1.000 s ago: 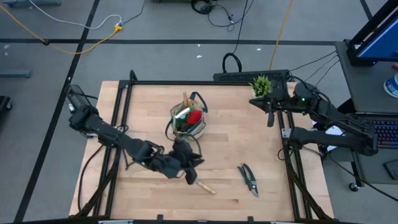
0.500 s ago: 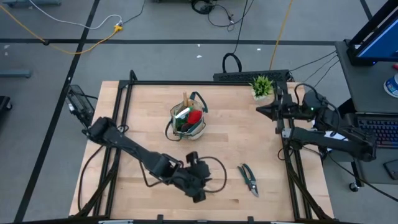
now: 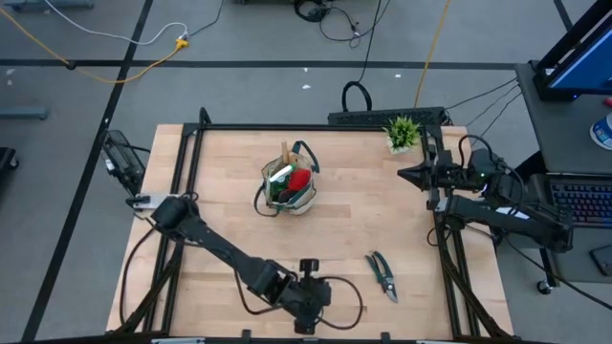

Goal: Pick & Place Garden tools in Gardening bag
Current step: Put the hand rake into the gardening bag

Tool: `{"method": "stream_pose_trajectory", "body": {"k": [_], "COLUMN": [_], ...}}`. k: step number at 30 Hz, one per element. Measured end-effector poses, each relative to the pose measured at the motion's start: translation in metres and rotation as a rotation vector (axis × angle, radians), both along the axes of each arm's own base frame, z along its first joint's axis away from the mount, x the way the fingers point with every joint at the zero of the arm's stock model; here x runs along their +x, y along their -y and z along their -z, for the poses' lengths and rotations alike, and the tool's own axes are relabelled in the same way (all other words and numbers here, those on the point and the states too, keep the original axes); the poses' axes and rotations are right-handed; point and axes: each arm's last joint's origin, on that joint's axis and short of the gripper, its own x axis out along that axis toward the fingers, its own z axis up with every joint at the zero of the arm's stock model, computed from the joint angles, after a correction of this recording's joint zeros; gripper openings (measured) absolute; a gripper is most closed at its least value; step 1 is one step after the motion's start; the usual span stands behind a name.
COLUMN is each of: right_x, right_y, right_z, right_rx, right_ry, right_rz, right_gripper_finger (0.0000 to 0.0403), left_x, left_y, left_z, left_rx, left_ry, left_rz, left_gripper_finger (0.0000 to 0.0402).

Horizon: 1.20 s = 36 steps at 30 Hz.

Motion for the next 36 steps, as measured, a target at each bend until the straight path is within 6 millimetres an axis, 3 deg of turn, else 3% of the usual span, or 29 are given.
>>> {"method": "stream_pose_trajectory", "body": {"k": [11,16,29,36], "right_x": [0.002,0.002,0.002,0.002], "right_y": [0.001,0.001,0.001,0.001], "right_z": [0.004,0.004,0.004,0.004], "right_rx": [0.004,0.004,0.003,0.001], "right_ry": [0.005,0.006,0.006,0.005], "right_rz": [-0.001,-0.001,-0.001,-0.001], "right_gripper_finger": [0.0000,0.0000,0.0000,0.0000], "left_x": [0.010,0.013,0.018,0.025], "left_y": [0.002,0.001,-0.006,-0.013], "left_z": [0.038,0.044,0.049,0.058], "left_rx": [-0.035,-0.040,0.069,0.127], "left_ry": [-0.109,-0.121,-0.096,-0.098], "left_rz": [0.041,0.037,0.071,0.117], "left_gripper_finger": [0.0093,0.0097,0.0213,0.0230]}}
